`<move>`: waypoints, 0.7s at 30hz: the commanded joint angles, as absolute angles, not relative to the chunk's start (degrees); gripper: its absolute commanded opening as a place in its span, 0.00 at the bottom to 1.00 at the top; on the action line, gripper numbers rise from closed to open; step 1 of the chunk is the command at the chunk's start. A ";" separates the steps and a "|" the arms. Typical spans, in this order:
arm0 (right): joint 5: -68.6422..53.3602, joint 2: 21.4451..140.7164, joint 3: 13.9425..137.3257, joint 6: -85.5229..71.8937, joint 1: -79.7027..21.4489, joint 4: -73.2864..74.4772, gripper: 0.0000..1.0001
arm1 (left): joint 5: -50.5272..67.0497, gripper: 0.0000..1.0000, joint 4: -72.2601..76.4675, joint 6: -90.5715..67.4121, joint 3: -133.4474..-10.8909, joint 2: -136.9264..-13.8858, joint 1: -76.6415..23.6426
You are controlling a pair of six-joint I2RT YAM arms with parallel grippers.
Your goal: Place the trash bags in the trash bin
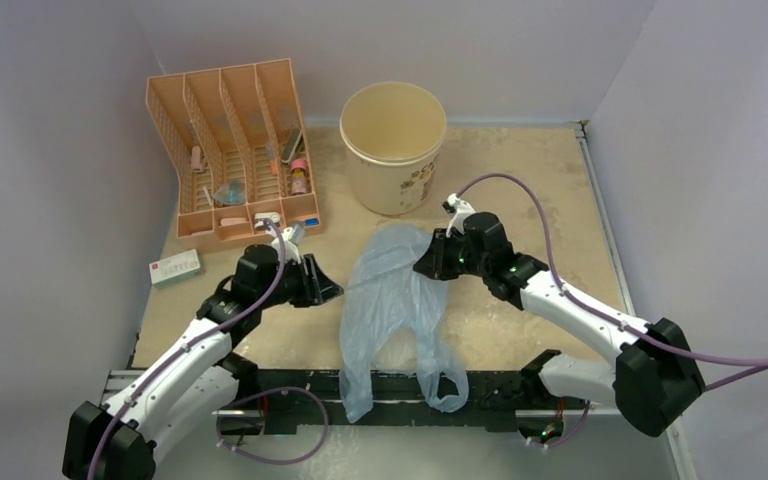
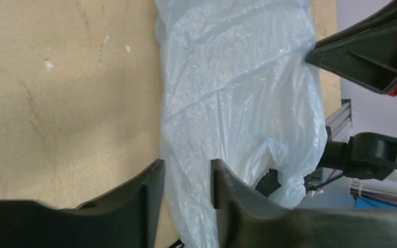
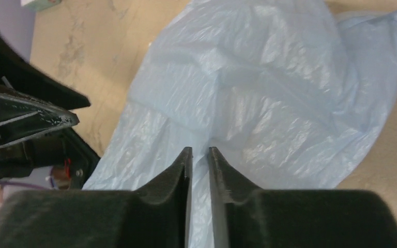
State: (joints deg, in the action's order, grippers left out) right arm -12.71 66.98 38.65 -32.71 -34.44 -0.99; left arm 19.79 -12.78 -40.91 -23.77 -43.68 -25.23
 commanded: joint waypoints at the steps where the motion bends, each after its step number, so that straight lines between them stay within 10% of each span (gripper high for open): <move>1: -19.47 66.20 39.28 -30.72 -34.54 -3.79 0.27 | 27.73 0.49 -5.66 -40.39 -22.84 -44.27 -25.05; 5: -11.65 62.05 44.82 -31.07 -34.40 5.45 0.37 | 30.49 0.70 -4.49 -39.56 -21.55 -43.55 -25.05; 11: 26.03 53.01 50.45 -39.12 -33.72 13.57 0.98 | 31.11 0.75 -6.43 -38.40 -22.15 -46.82 -25.12; 21: -20.93 64.82 36.73 -38.20 -16.11 -6.00 0.83 | 39.26 0.71 1.43 -39.01 -17.84 -49.80 -25.14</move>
State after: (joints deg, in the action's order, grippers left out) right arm 1.21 57.84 42.50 -39.94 -16.93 2.98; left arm 35.70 -2.48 -39.86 -18.76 -49.82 -25.23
